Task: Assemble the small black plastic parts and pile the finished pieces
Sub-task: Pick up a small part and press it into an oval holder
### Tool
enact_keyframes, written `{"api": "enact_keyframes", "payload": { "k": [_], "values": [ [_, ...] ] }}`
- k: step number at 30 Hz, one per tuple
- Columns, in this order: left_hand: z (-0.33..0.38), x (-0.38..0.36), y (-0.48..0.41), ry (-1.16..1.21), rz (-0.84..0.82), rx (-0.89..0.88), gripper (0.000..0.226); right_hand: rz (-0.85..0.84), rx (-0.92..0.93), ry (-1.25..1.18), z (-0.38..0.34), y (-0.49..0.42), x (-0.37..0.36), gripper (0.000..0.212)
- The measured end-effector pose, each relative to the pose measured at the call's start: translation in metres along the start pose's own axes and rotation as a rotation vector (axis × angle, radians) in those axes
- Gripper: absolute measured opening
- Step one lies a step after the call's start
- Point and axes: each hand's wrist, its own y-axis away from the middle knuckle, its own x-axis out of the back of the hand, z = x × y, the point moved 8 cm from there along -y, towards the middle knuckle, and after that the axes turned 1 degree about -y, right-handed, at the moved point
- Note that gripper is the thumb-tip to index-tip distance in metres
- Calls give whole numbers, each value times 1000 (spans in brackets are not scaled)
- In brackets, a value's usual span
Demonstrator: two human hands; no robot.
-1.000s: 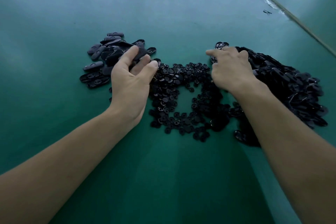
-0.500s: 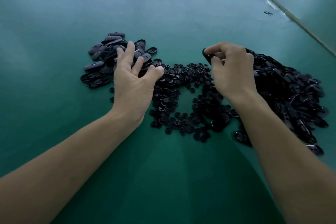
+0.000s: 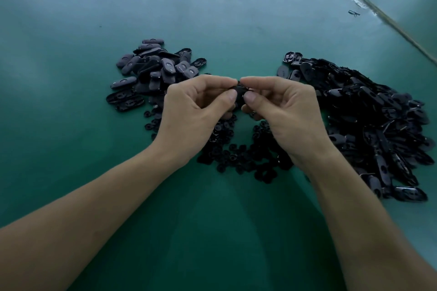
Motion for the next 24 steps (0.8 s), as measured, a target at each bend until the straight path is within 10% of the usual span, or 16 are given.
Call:
{"api": "enact_keyframes", "payload": {
  "k": [20, 24],
  "values": [
    [3, -11, 3, -82, -126, 8, 36, 165, 132, -4, -8, 9, 14, 28],
    [1, -4, 1, 1, -52, -2, 18, 103, 146, 440, -8, 11, 8, 20]
  ]
}}
